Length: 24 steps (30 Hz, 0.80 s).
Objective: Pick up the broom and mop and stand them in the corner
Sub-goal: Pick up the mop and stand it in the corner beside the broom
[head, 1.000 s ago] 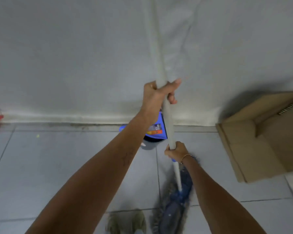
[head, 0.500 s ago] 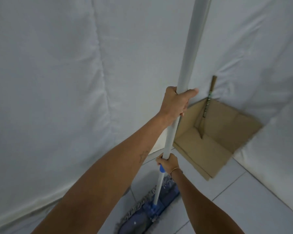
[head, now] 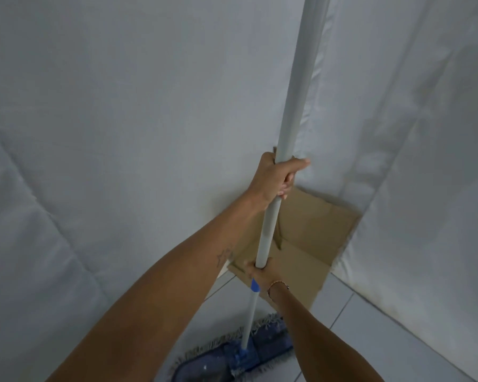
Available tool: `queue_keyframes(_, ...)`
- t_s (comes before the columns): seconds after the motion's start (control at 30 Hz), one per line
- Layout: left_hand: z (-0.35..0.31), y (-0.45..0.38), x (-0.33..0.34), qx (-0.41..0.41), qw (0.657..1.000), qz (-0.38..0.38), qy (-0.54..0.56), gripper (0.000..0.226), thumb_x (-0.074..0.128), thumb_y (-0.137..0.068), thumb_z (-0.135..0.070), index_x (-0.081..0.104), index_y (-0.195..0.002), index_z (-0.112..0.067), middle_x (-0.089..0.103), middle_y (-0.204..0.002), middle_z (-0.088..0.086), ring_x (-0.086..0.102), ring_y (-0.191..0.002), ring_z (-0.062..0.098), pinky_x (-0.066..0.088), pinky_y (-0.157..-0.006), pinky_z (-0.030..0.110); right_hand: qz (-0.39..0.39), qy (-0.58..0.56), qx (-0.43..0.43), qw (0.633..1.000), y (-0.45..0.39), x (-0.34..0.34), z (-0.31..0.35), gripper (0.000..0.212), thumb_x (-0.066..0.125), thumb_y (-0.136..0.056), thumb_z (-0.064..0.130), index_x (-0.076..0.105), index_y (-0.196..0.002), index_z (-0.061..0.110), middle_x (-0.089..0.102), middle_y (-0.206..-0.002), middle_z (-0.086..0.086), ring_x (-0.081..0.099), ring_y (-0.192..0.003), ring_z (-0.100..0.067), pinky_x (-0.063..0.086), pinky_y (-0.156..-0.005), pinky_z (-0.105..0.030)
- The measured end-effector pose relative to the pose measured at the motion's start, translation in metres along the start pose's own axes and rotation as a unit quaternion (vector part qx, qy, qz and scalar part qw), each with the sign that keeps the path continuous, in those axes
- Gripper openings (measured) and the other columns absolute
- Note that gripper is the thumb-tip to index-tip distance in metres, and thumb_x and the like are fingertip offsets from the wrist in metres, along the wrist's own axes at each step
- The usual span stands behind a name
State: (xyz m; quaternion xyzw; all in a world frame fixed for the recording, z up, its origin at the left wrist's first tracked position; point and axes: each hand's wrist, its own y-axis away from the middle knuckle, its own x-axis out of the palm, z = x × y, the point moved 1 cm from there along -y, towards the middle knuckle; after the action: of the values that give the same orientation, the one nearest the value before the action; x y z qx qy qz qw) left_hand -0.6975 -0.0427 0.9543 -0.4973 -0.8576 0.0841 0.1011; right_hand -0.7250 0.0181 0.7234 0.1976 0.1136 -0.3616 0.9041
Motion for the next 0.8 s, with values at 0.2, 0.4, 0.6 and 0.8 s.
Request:
queue_keyframes(0.2, 0.009, -0.099, 0.024, -0.013, 0.999, -0.023, 0.021, 0.049, 0.067, -0.080, -0.019, 0.037, -0.041, -0.015, 0.030, -0.030, -0.004, 0.025, -0.025, 0.012, 0.027, -0.039, 0.020, -0.014, 0.013, 0.016, 1.000, -0.089, -0.067, 0.016, 0.022, 0.065, -0.081, 0.020, 0.062, -0.080, -0.002, 0.070, -0.097, -0.029, 0.069, -0.085, -0.035, 0.058, -0.082, -0.047)
queue_keyframes(0.4, 0.033, -0.181, 0.044, -0.014, 0.999, -0.034, 0.021, 0.046, 0.065, -0.075, -0.014, 0.035, -0.040, -0.015, 0.028, -0.031, -0.003, 0.023, -0.028, 0.014, 0.023, -0.044, 0.028, -0.024, 0.011, 0.030, 0.999, -0.164, -0.115, 0.021, 0.037, 0.066, -0.081, 0.021, 0.064, -0.098, -0.011, 0.070, -0.100, -0.029, 0.061, -0.073, -0.023, 0.059, -0.080, -0.043)
queue_keyframes(0.6, 0.059, -0.265, 0.046, -0.011, 0.999, -0.038, 0.024, 0.047, 0.065, -0.076, -0.012, 0.035, -0.040, -0.016, 0.029, -0.030, -0.004, 0.023, -0.027, 0.013, 0.022, -0.043, 0.027, -0.014, 0.012, 0.029, 0.999, -0.240, -0.138, 0.032, 0.035, 0.066, -0.081, 0.022, 0.065, -0.098, -0.009, 0.071, -0.094, -0.027, 0.061, -0.071, -0.023, 0.059, -0.077, -0.042)
queue_keyframes(0.8, 0.086, -0.359, 0.031, -0.008, 0.999, -0.041, 0.021, 0.048, 0.065, -0.079, -0.012, 0.038, -0.039, -0.016, 0.032, -0.031, -0.005, 0.027, -0.026, 0.011, 0.029, -0.039, 0.019, -0.022, 0.011, 0.027, 0.999, -0.327, -0.152, 0.056, 0.030, 0.066, -0.083, 0.018, 0.061, -0.100, -0.007, 0.067, -0.088, -0.023, 0.062, -0.075, -0.025, 0.059, -0.078, -0.042)
